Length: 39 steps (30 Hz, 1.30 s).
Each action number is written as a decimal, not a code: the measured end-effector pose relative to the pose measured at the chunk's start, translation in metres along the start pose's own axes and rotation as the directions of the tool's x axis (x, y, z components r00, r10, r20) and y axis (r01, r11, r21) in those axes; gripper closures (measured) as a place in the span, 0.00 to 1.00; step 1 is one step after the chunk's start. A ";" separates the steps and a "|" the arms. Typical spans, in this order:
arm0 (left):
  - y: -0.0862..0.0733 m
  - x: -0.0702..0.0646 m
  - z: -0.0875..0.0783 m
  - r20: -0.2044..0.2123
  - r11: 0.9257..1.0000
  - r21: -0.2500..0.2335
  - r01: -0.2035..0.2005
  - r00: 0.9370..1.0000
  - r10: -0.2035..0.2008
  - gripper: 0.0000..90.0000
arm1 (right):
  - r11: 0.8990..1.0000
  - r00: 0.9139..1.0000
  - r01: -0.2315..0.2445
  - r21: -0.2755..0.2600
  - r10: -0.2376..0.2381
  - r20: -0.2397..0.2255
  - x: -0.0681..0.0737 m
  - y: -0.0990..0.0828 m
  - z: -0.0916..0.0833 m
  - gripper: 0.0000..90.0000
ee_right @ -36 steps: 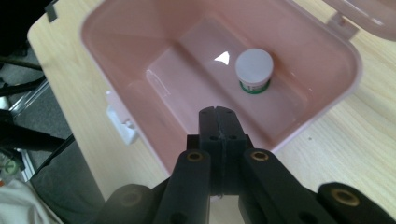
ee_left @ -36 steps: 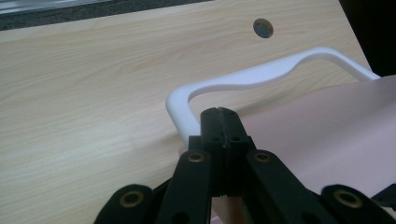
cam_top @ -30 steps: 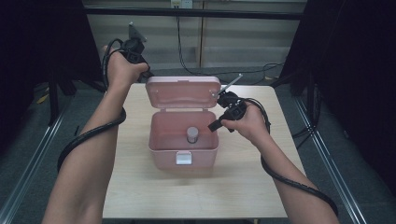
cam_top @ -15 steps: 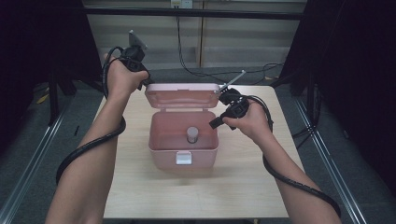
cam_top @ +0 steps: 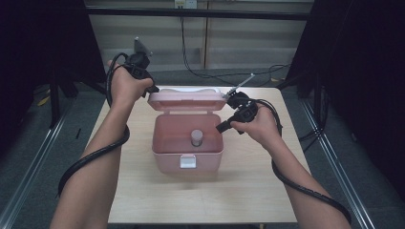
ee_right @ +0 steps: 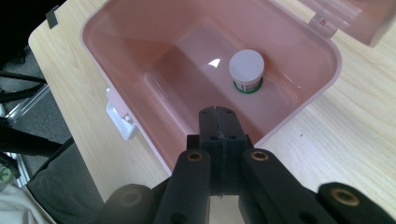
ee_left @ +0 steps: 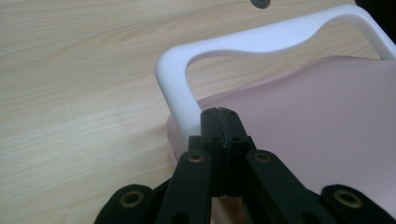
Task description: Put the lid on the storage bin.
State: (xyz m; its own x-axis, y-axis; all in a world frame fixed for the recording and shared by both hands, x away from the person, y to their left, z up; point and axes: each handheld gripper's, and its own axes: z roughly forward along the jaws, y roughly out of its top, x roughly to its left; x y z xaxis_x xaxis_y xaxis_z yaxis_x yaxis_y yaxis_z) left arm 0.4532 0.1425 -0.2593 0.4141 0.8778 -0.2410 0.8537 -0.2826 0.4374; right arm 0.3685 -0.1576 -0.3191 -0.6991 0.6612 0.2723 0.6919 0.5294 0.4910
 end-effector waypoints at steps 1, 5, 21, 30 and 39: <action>-0.001 0.000 0.000 0.000 1.000 0.004 -0.002 1.000 0.002 1.00 | 1.000 1.000 0.000 -0.001 0.000 -0.001 0.000 0.000 0.000 1.00; -0.005 0.000 0.002 0.000 1.000 0.006 -0.006 1.000 0.006 1.00 | 1.000 1.000 -0.005 -0.001 0.005 0.000 -0.001 -0.002 -0.002 1.00; -0.028 0.019 0.009 0.003 0.999 -0.048 0.003 1.000 -0.003 0.79 | 1.000 0.999 0.030 -0.007 -0.031 -0.029 0.006 -0.011 0.002 1.00; -0.045 0.038 0.009 -0.042 0.992 -0.128 0.000 0.999 -0.006 0.38 | 0.998 0.998 0.061 0.015 -0.061 -0.032 0.014 -0.019 0.008 1.00; -0.067 0.057 0.015 -0.069 0.989 -0.147 0.014 0.997 -0.025 0.32 | 0.997 0.996 0.080 0.001 -0.079 -0.049 0.017 -0.025 0.005 1.00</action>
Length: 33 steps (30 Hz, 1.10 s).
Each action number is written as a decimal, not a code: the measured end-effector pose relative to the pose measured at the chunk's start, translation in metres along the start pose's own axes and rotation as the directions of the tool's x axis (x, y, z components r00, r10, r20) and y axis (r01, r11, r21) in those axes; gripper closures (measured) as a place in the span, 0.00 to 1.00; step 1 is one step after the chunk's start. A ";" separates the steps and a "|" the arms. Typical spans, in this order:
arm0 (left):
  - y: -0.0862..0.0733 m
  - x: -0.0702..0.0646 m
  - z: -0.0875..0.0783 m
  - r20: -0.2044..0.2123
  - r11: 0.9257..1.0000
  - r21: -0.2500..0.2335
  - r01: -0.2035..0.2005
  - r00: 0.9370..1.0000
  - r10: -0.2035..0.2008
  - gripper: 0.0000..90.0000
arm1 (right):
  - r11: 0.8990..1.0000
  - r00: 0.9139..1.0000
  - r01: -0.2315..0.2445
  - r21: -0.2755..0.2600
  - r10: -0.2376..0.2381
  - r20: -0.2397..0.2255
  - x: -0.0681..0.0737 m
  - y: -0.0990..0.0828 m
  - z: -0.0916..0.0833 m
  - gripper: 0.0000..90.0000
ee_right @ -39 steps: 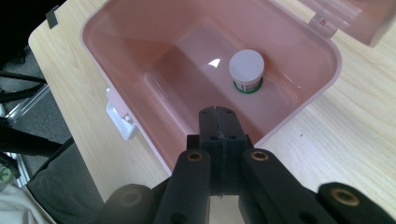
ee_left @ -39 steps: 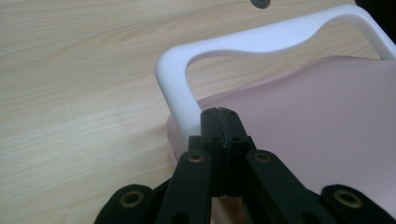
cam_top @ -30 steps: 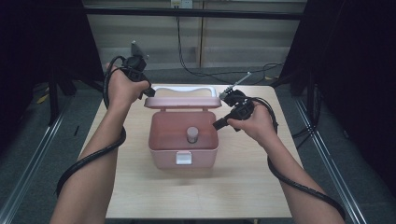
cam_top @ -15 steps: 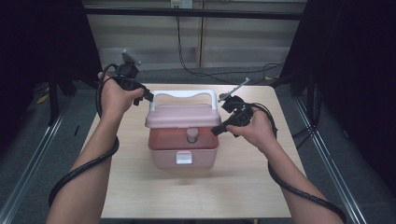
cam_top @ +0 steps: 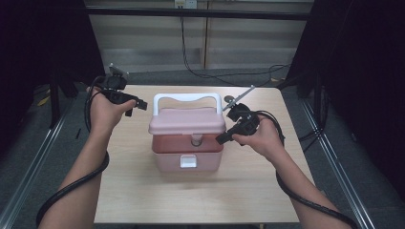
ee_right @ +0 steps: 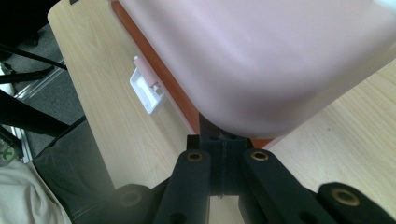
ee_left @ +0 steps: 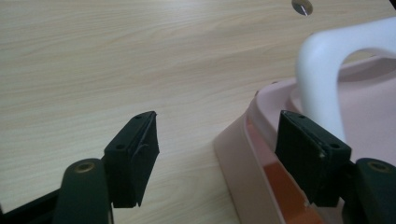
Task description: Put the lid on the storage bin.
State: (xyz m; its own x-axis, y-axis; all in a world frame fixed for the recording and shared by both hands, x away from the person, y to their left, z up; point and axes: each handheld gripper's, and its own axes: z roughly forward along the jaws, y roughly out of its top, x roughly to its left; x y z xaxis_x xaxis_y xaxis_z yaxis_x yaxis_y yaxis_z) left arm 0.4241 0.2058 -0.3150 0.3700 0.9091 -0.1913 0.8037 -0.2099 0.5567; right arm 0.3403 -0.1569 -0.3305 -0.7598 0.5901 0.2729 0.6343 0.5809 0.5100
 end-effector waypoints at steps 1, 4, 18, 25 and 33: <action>-0.003 0.002 0.001 0.001 1.000 0.007 0.001 1.000 -0.001 0.32 | 1.000 1.000 -0.001 -0.002 0.001 -0.002 0.000 -0.001 -0.001 1.00; -0.013 0.006 0.007 -0.005 1.000 0.017 0.007 1.000 -0.007 0.30 | 1.000 1.000 0.000 -0.015 0.000 -0.005 0.000 -0.005 -0.003 1.00; -0.051 0.016 0.034 -0.006 0.999 0.041 0.013 1.000 -0.013 0.28 | 1.000 1.000 -0.003 0.020 0.003 0.003 -0.002 -0.025 0.006 1.00; -0.062 0.016 0.043 0.001 0.999 0.046 0.007 1.000 -0.008 0.27 | 0.999 1.000 -0.010 0.040 0.010 0.011 -0.003 -0.032 0.013 1.00; -0.073 0.020 0.050 0.007 0.999 0.048 0.006 1.000 -0.006 0.27 | 0.999 1.000 -0.020 0.047 0.019 0.013 -0.007 -0.043 0.020 0.96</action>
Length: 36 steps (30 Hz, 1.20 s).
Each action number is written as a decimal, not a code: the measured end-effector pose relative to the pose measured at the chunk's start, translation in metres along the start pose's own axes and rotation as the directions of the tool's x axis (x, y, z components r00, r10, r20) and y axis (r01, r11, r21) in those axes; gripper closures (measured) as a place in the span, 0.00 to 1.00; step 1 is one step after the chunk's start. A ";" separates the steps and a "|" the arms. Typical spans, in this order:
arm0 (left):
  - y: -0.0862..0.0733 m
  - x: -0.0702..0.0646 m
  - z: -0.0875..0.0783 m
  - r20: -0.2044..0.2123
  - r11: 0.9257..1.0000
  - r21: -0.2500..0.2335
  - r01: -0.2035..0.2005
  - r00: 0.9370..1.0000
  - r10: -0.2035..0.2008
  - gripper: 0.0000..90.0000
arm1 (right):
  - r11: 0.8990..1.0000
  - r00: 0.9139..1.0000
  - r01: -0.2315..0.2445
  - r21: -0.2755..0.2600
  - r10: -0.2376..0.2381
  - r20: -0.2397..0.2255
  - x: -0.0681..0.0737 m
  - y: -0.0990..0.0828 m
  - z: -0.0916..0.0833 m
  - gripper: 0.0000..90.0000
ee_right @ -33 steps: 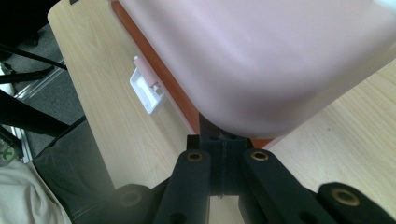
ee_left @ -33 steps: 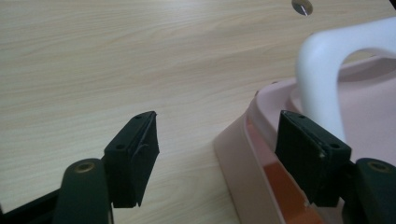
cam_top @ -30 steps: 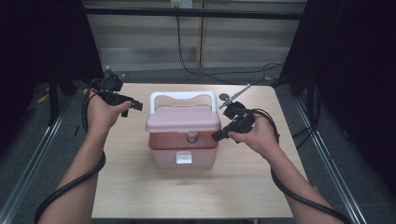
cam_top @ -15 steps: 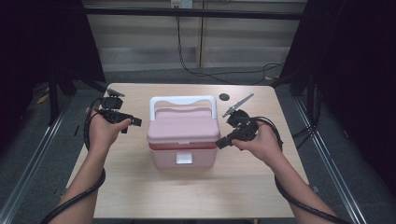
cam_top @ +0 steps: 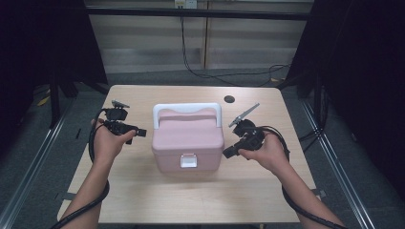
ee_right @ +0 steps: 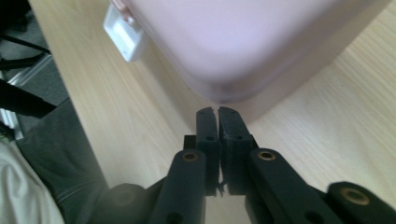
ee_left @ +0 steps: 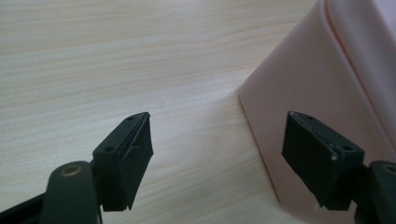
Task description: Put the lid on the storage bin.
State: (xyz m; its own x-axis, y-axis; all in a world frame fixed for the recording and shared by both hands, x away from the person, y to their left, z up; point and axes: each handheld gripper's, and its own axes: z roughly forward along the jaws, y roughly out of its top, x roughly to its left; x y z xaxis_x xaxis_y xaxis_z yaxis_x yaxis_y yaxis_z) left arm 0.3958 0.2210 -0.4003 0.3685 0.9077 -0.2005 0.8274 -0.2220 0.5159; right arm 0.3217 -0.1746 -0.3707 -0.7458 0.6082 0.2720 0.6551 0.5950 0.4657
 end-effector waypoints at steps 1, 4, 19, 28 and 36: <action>-0.002 0.001 0.001 0.000 1.000 0.001 0.002 1.000 -0.002 0.27 | 1.000 1.000 -0.001 -0.003 0.001 0.007 0.000 -0.002 0.001 0.95; -0.007 0.002 0.004 -0.002 1.000 0.003 0.000 1.000 0.000 0.26 | 1.000 1.000 0.004 -0.005 -0.004 0.017 -0.002 -0.009 0.005 0.88; -0.032 0.014 0.015 -0.001 1.000 0.009 0.012 1.000 -0.012 0.24 | 0.998 0.997 -0.015 -0.053 0.019 0.073 -0.019 -0.051 0.025 0.48; -0.050 0.021 0.026 0.000 1.000 0.015 -0.001 1.000 0.001 0.22 | 0.999 0.997 -0.025 -0.038 0.027 0.074 -0.027 -0.077 0.050 0.36; -0.065 0.023 0.035 0.001 0.999 0.010 -0.048 0.999 0.048 0.22 | 0.999 0.995 -0.009 -0.034 0.012 0.103 -0.033 -0.095 0.064 0.31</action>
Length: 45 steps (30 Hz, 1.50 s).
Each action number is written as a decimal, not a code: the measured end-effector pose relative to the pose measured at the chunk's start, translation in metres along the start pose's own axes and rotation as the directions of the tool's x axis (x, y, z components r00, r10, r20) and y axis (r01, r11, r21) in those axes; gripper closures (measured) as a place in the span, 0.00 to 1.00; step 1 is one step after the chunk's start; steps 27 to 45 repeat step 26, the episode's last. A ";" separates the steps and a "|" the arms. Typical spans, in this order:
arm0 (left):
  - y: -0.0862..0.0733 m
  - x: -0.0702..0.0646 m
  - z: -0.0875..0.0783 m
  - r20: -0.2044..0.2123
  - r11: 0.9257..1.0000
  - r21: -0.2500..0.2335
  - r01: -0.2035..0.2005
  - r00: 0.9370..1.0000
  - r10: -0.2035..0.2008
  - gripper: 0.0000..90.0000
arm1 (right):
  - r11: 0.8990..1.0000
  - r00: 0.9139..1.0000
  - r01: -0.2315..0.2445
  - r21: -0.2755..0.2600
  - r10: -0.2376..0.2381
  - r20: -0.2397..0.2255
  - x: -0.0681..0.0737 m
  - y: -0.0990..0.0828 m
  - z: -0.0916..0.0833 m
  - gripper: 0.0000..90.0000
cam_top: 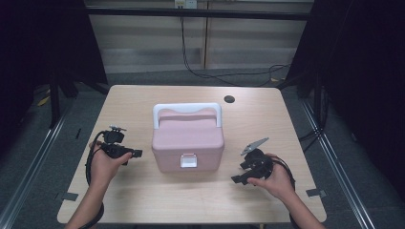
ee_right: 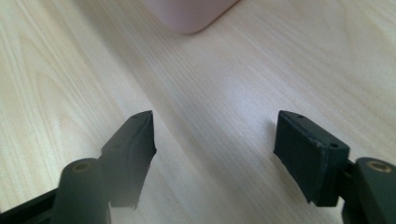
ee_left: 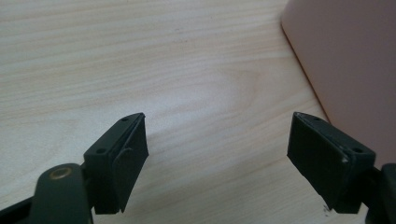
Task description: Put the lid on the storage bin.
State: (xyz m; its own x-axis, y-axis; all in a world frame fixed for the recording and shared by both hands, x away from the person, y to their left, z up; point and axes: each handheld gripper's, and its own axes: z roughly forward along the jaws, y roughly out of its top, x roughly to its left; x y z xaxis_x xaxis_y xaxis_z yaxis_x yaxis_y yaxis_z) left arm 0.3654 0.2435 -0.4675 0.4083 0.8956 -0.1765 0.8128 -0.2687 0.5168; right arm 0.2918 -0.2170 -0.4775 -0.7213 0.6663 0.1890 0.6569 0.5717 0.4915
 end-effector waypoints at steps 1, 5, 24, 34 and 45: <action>-0.002 -0.001 0.002 0.003 1.000 -0.015 -0.001 1.000 0.001 0.22 | 1.000 1.000 0.005 -0.001 -0.005 0.006 0.000 -0.001 0.001 0.31; -0.011 -0.002 0.007 -0.002 0.997 -0.057 -0.053 0.999 0.053 0.22 | 0.999 0.999 0.041 -0.031 -0.040 0.036 0.000 -0.007 0.006 0.28; -0.035 -0.003 0.018 -0.036 0.976 -0.137 -0.171 0.985 0.168 0.17 | 0.969 0.986 0.151 -0.196 -0.132 0.104 0.005 -0.029 0.015 0.21; -0.035 -0.003 0.018 -0.038 0.973 -0.140 -0.181 0.983 0.178 0.17 | 0.970 0.986 0.149 -0.194 -0.130 0.109 0.005 -0.029 0.014 0.21; -0.035 -0.003 0.018 -0.038 0.973 -0.140 -0.181 0.983 0.178 0.17 | 0.970 0.986 0.149 -0.194 -0.130 0.109 0.005 -0.029 0.014 0.21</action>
